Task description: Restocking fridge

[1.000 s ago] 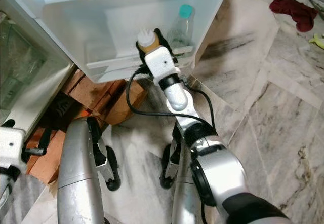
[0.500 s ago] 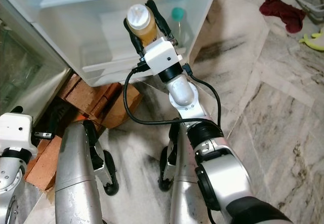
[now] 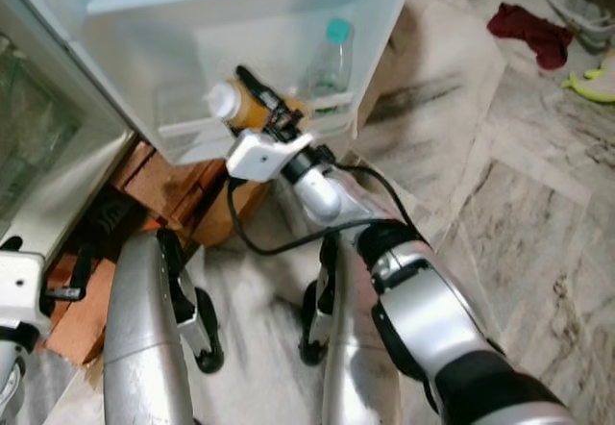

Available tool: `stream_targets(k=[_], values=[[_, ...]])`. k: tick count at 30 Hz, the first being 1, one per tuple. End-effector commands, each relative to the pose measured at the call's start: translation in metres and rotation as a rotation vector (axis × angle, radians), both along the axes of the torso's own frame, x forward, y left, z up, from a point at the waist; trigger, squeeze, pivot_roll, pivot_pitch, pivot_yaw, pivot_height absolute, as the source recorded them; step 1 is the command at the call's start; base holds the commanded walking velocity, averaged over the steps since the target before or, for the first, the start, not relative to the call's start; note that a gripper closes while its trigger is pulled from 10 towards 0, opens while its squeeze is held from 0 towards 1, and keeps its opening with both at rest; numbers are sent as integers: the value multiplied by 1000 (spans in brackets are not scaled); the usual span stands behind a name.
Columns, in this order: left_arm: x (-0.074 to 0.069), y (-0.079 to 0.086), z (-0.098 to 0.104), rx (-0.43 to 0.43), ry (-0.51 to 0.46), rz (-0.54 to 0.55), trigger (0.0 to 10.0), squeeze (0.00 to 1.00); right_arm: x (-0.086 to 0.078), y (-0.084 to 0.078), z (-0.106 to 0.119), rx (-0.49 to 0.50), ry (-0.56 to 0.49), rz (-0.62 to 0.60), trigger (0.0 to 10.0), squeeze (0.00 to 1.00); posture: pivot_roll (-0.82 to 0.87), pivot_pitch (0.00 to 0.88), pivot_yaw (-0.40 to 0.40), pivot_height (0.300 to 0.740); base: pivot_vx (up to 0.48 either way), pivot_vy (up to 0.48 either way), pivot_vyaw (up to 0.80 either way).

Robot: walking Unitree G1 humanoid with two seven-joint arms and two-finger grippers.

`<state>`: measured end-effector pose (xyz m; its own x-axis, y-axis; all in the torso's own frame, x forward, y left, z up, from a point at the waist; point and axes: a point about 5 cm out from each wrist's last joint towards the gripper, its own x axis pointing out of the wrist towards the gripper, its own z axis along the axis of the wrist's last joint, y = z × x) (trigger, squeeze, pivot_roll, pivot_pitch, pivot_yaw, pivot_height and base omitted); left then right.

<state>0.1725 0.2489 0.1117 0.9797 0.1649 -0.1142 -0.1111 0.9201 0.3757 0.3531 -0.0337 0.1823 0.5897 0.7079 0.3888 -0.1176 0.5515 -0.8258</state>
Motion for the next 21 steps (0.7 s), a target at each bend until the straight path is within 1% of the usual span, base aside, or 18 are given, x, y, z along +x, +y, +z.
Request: stream_targets(k=[1,3,6,7,8,9,11,12,13,15,16,17,19,20,21], values=[[-11,4,-3,10,36,18,10000,0,-1,3,-3,-37,-30,3,10000,0,225,433,-83,512,0,0,0],[-15,5,-2,15,42,20,10000,0,-1,4,2,-26,-64,3,10000,0,230,437,-81,512,0,0,0],[-20,7,0,26,54,25,10000,0,1,8,21,36,-154,5,10000,0,239,446,-77,512,0,0,0],[-22,9,0,31,59,29,10000,0,1,10,33,73,-203,15,10000,0,240,447,-76,512,0,0,0],[-23,9,1,33,61,30,10000,0,1,11,39,91,-229,19,10000,0,242,452,-74,512,0,0,0],[-23,9,1,33,61,30,10000,0,1,11,39,91,-229,19,10000,0,242,452,-74,512,0,0,0],[-28,10,2,39,69,34,10000,0,2,13,57,146,-307,21,10000,0,248,457,-69,512,0,0,0],[-29,10,2,40,72,34,10000,0,2,13,60,158,-321,19,10000,0,248,459,-67,512,0,0,0],[-30,9,2,40,77,31,10000,0,3,12,59,159,-312,7,10000,0,248,462,-66,512,0,0,0],[-32,8,3,41,85,21,10000,0,6,10,44,117,-274,-39,10000,0,253,472,-62,512,0,0,0],[-32,8,3,41,85,21,10000,0,6,10,44,117,-274,-39,10000,0,253,472,-62,512,0,0,0],[-34,8,4,42,88,20,10000,0,7,6,28,109,-207,-79,10000,0,259,475,-61,512,0,0,0],[-34,8,4,43,90,19,10000,0,7,3,14,88,-152,-113,10000,0,264,477,-61,512,0,0,0],[-35,9,5,47,95,17,10000,0,8,-5,-5,103,-35,-182,10000,0,275,479,-56,512,0,0,0],[-36,9,6,48,96,16,10000,0,8,-7,-10,114,2,-203,10000,0,279,481,-54,512,0,0,0]])
